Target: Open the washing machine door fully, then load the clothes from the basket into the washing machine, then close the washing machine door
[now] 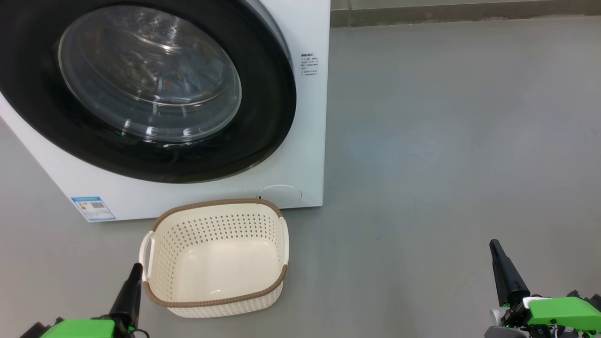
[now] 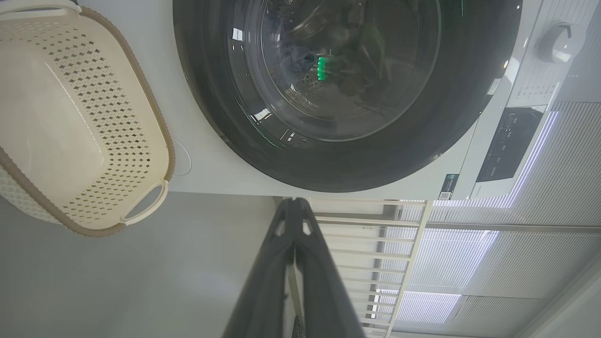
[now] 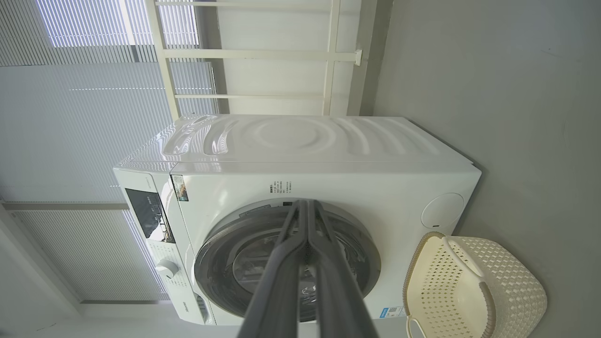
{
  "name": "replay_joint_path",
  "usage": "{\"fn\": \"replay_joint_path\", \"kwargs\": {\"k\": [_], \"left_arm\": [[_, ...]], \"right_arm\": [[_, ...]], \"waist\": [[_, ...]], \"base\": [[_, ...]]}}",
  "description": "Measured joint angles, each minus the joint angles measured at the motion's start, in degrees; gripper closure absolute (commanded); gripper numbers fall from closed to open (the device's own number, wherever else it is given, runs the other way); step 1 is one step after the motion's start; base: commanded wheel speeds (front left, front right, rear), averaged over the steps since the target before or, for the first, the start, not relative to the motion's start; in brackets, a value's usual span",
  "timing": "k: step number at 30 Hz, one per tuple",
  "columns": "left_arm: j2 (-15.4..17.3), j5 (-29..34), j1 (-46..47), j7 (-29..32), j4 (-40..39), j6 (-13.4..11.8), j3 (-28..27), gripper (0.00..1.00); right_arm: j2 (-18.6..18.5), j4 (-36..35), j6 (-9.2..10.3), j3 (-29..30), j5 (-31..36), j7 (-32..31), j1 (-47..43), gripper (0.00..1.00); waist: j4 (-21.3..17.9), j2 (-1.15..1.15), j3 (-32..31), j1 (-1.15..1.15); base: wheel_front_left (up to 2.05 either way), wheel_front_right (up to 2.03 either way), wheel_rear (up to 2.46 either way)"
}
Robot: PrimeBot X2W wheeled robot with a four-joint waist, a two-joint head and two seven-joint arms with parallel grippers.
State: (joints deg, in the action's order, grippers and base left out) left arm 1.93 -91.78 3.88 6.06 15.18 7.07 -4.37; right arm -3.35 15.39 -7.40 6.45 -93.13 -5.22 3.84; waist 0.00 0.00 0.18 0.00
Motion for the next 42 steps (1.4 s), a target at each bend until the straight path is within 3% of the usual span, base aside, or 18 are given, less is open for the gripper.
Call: {"fn": "replay_joint_path", "kwargs": {"k": [42], "left_arm": [[0.0,0.0,0.0,0.0,0.0,0.0,-0.1,1.00]], "right_arm": [[0.2,0.0,0.00,0.5,0.2,-0.3,0.0,1.00]], "waist": [[0.0,0.00,0.0,0.00]], "base": [[0.00,0.00,0.00]]}}
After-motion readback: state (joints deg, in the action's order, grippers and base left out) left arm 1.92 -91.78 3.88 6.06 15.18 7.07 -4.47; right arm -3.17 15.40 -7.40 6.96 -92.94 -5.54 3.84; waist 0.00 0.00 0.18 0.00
